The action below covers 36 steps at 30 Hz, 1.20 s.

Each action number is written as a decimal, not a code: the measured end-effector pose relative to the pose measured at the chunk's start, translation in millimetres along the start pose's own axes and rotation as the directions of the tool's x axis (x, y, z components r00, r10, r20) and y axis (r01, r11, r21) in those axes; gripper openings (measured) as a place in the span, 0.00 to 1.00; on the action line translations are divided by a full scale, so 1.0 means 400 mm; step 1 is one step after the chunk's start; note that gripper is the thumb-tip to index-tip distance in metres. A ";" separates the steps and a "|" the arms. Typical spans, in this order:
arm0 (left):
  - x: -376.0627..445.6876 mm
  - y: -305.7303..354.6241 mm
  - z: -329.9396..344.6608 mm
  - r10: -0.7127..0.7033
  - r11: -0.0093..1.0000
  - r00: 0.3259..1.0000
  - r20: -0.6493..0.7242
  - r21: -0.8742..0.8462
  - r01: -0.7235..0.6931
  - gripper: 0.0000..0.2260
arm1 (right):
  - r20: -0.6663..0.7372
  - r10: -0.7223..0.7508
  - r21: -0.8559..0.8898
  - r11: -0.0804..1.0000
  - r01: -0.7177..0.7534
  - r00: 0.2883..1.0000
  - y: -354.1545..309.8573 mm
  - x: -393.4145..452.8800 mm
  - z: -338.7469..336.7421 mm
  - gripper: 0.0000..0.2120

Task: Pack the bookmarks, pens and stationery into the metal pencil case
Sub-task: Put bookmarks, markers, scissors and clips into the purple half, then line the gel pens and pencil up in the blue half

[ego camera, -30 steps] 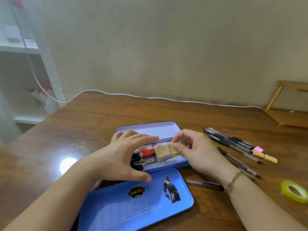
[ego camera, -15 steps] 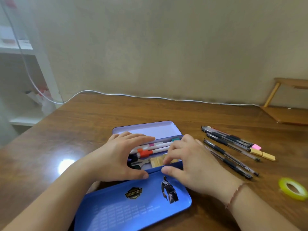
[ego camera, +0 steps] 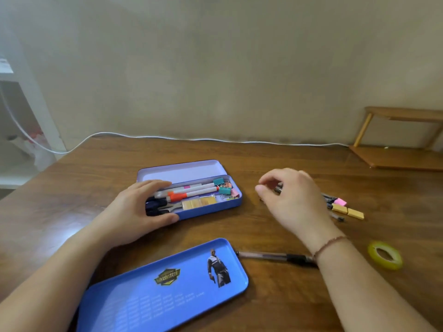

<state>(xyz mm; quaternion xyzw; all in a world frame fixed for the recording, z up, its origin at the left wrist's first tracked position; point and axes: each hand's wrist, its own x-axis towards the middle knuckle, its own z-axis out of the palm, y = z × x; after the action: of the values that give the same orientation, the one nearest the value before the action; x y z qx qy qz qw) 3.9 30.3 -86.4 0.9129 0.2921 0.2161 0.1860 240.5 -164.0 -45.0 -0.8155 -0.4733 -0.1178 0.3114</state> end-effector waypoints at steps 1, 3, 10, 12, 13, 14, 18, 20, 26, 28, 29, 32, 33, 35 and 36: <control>0.002 0.001 -0.001 -0.014 1.000 1.000 -0.005 0.003 0.014 0.38 | 0.004 0.072 0.022 0.997 -0.072 0.997 0.024 0.009 -0.012 0.06; 0.001 0.008 -0.010 -0.017 1.000 1.000 0.007 0.018 0.016 0.41 | 0.029 0.182 0.084 0.979 -0.184 0.983 0.062 0.020 -0.026 0.06; -0.071 0.092 -0.099 0.148 0.986 0.988 0.032 0.065 -0.150 0.20 | 0.434 0.133 0.043 0.985 -0.168 0.891 0.058 0.021 -0.133 0.06; -0.093 0.103 -0.116 0.144 0.979 0.976 0.162 0.120 -0.165 0.15 | 0.654 0.036 -0.067 0.998 0.010 0.756 0.041 -0.005 -0.179 0.12; -0.107 0.097 -0.120 0.128 0.974 0.965 0.228 0.153 -0.165 0.14 | 0.729 -0.004 -0.094 0.990 0.105 0.685 0.037 -0.024 -0.191 0.15; -0.121 0.087 -0.121 0.104 0.967 0.953 0.285 0.197 -0.165 0.13 | 0.774 -0.029 -0.117 0.975 0.188 0.633 0.037 -0.045 -0.195 0.17; -0.181 0.056 -0.127 0.012 0.966 0.918 0.396 0.233 -0.113 0.08 | 0.760 -0.084 -0.138 0.948 0.286 0.645 0.070 -0.113 -0.180 0.13; -0.193 0.056 -0.125 -0.009 0.970 0.918 0.396 0.228 -0.089 0.04 | 0.731 -0.083 -0.124 0.960 0.252 0.677 0.094 -0.113 -0.192 0.09; -0.148 0.160 -0.073 -0.001 0.961 0.908 0.419 0.252 -0.115 0.03 | 0.517 -0.190 -0.069 0.963 0.262 0.835 0.165 -0.057 -0.250 0.08; -0.111 0.212 -0.040 0.049 0.961 0.883 0.466 0.218 -0.169 0.03 | 0.446 -0.247 0.104 0.969 0.225 0.860 0.169 -0.059 -0.239 0.11; -0.091 0.238 -0.021 0.080 0.965 0.870 0.486 0.181 -0.189 0.03 | 0.402 -0.272 0.181 0.960 0.216 0.874 0.167 -0.068 -0.230 0.11; -0.034 0.320 0.042 0.184 0.961 0.824 0.535 0.079 -0.266 0.05 | 0.291 -0.344 0.287 0.921 0.261 0.893 0.162 -0.095 -0.207 0.10; -0.018 0.342 0.062 0.216 0.955 0.817 0.535 0.058 -0.290 0.05 | 0.271 -0.367 0.320 0.906 0.276 0.890 0.160 -0.101 -0.206 0.10; 0.007 0.372 0.092 0.238 0.952 0.809 0.537 0.036 -0.304 0.05 | 0.272 -0.408 0.391 0.874 0.287 0.872 0.158 -0.100 -0.212 0.08; 0.016 0.377 0.099 0.233 0.955 0.807 0.542 0.027 -0.294 0.05 | 0.298 -0.413 0.415 0.868 0.274 0.860 0.160 -0.099 -0.214 0.07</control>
<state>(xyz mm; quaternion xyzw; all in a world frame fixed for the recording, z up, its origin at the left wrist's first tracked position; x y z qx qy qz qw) 96.7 -88.9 -47.4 0.9771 0.1105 -0.0387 0.1775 282.5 -267.5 -23.2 -0.6525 -0.6775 0.0749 0.3312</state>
